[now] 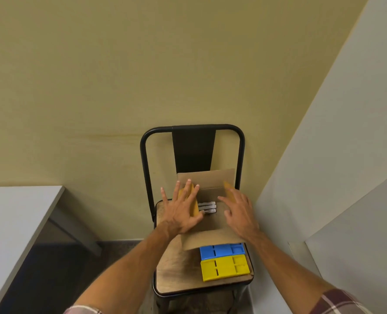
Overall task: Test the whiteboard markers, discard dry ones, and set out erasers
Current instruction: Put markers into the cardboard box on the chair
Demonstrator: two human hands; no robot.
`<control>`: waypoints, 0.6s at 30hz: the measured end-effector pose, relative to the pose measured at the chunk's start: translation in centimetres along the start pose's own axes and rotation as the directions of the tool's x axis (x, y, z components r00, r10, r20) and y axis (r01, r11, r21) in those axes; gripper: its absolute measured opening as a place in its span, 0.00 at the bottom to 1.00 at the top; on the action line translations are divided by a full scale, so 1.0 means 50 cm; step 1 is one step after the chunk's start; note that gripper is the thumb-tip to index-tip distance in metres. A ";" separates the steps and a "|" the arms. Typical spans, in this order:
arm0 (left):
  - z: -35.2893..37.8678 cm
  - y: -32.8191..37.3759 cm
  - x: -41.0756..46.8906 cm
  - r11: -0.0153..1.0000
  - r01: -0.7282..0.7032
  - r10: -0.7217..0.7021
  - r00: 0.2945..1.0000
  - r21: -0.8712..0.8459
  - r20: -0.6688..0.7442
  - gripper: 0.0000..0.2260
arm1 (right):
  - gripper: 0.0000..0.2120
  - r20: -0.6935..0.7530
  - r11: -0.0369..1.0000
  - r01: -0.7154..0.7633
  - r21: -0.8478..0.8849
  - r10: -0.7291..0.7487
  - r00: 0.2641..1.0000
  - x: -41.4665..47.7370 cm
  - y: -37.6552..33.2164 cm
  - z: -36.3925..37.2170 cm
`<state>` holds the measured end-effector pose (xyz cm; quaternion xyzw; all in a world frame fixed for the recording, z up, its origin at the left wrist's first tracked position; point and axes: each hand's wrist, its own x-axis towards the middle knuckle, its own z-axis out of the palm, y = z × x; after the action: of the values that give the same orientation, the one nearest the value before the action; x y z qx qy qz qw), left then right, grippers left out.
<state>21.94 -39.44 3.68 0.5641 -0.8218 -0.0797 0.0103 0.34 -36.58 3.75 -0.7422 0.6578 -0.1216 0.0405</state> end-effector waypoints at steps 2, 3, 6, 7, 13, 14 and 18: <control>-0.011 -0.030 -0.017 0.999 -0.004 0.001 0.997 -0.032 -0.071 0.40 | 0.23 -0.082 0.999 -0.019 -0.027 0.017 0.996 -0.006 0.019 -0.012; -0.018 -0.046 -0.029 0.999 -0.002 -0.002 0.995 -0.044 -0.100 0.40 | 0.23 -0.117 0.998 -0.035 -0.044 0.030 0.993 -0.010 0.027 -0.019; -0.030 -0.094 -0.060 0.999 -0.013 0.008 0.988 -0.035 -0.152 0.40 | 0.25 -0.178 0.991 -0.103 -0.088 0.086 0.980 -0.021 0.057 -0.035; -0.030 -0.113 -0.072 1.000 -0.014 0.012 0.987 -0.017 -0.158 0.39 | 0.25 -0.176 0.987 -0.126 -0.104 0.107 0.979 -0.025 0.066 -0.037; -0.006 -0.188 -0.122 0.993 0.055 -0.055 0.998 0.105 -0.008 0.35 | 0.20 -0.026 0.935 -0.245 -0.256 0.247 0.969 -0.041 0.109 -0.023; 0.000 -0.185 -0.124 0.989 0.087 -0.092 0.995 0.120 0.038 0.34 | 0.21 0.019 0.934 -0.245 -0.261 0.259 0.966 -0.042 0.110 -0.018; 0.003 -0.141 -0.121 0.987 0.128 -0.145 0.967 0.092 0.210 0.28 | 0.23 0.143 0.946 -0.243 -0.217 0.277 0.950 -0.043 0.109 -0.011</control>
<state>30.67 -36.29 2.98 0.6075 -0.7796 -0.1089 -0.1064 -5.28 -35.12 2.80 -0.6567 0.7530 0.0147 0.0394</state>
